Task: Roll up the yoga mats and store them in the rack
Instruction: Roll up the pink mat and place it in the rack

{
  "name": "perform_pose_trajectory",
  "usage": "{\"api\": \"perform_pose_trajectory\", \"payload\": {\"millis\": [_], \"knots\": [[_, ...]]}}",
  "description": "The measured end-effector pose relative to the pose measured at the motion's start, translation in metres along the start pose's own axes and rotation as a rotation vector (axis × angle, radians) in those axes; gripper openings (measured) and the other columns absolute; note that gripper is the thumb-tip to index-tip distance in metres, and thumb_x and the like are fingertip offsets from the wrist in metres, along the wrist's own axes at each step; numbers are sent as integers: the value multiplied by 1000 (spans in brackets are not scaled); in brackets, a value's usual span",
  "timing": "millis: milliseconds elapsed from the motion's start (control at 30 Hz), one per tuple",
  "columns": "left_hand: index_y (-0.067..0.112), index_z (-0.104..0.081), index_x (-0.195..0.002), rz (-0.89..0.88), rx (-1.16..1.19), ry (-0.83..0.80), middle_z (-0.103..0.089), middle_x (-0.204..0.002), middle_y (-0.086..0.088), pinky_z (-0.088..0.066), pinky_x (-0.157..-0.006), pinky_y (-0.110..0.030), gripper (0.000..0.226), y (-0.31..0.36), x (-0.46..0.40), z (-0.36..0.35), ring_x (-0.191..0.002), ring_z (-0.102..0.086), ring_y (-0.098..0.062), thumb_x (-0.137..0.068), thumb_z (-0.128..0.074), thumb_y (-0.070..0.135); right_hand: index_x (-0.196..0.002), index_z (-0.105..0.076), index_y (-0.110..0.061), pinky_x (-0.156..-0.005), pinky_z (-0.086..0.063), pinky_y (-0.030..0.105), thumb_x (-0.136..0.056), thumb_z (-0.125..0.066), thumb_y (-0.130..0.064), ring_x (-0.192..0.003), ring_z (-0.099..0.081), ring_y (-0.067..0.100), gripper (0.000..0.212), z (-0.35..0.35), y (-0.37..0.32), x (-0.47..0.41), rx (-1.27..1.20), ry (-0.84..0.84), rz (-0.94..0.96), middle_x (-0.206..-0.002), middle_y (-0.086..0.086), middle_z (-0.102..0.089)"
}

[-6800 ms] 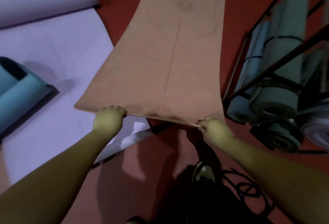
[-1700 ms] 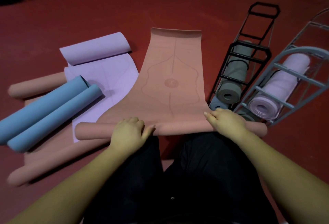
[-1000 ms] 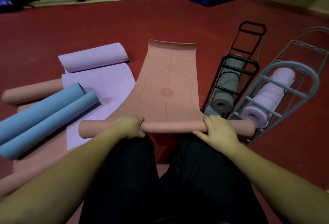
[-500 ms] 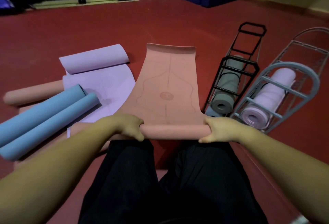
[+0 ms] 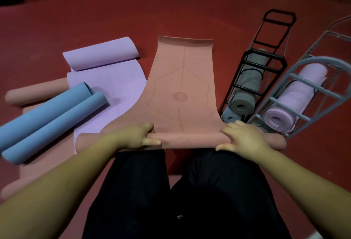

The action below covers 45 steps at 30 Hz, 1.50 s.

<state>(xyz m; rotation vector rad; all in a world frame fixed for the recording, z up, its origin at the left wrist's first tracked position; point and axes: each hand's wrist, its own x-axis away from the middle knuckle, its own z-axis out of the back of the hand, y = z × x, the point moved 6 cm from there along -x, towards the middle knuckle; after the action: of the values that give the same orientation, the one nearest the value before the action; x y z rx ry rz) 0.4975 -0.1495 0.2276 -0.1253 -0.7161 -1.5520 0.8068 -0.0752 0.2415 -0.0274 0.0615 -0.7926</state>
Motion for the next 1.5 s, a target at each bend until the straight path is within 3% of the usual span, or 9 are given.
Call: {"api": "perform_pose_trajectory", "payload": {"millis": [100,333,500,633,800,1000,1200,1333,1500], "knots": [[18,-47,-93,36,-50,125,-54,-88,1,-35,-71,-33,42,-1,-6,3,-86,-51,-22,-97,-41,60,-124,-63,-23,-83,-51,39,-73,-27,-89,-106,-58,24,91,-10,2,9,-78,7,-117,-108,-1,-67],[28,-56,-75,18,-19,111,-52,-92,4,-41,-97,-39,46,-7,-25,1,-100,-52,-21,-101,-31,56,-91,-71,-24,-78,-50,40,-81,-41,-68,-91,-65,24,54,-7,-13,13,-1,293,-180,-96,-5,-70],[20,-58,-78,192,-64,102,-63,-94,-5,-47,-81,-36,50,-12,-39,3,-89,-57,-26,-99,-36,60,-73,-69,-24,-65,-36,32,-86,-36,-67,-81,-57,24,55,-15,-2,-11,-43,203,-316,-74,-4,-58],[11,-61,-93,228,-111,422,-60,-100,-12,-48,-79,-40,39,-5,-31,10,-96,-57,-32,-100,-46,45,-92,-73,-28,-69,-44,32,-95,-42,-59,-94,-60,23,44,-12,9,-29,-98,-7,-407,-92,-1,-65],[9,-59,-66,113,-129,743,-52,-70,-8,-46,-62,-42,56,-1,-3,-1,-72,-56,-35,-92,-37,54,-101,-67,-34,-75,-42,32,-96,-38,-63,-101,-59,22,41,-18,22,-43,-182,-269,-474,-111,0,-68],[15,-60,-73,98,-327,726,-58,-73,-6,-46,-66,-41,51,-1,-1,-18,-70,-59,-33,-95,-33,51,-108,-68,-20,-85,-44,35,-95,-41,-63,-109,-55,25,53,-28,29,-61,-292,-428,-466,-110,3,-58],[13,-69,-72,105,-303,614,-64,-70,-8,-49,-59,-38,59,-2,-20,1,-66,-62,-33,-96,-26,46,-76,-70,-15,-64,-42,34,-92,-31,-54,-80,-57,29,57,-7,8,-30,-94,198,-334,-74,3,-59],[14,-69,-87,215,-191,551,-69,-98,-10,-48,-78,-37,59,-4,-34,8,-93,-62,-33,-104,-24,48,-81,-69,-16,-68,-45,37,-92,-30,-56,-78,-58,28,58,-20,10,-18,-21,128,-332,-76,1,-62],[16,-62,-78,266,-145,428,-68,-103,-14,-43,-81,-35,56,2,-31,24,-96,-60,-32,-104,-22,47,-77,-66,-16,-64,-40,35,-98,-29,-56,-85,-62,31,58,-1,18,-39,7,76,-361,-83,8,-66]]}}
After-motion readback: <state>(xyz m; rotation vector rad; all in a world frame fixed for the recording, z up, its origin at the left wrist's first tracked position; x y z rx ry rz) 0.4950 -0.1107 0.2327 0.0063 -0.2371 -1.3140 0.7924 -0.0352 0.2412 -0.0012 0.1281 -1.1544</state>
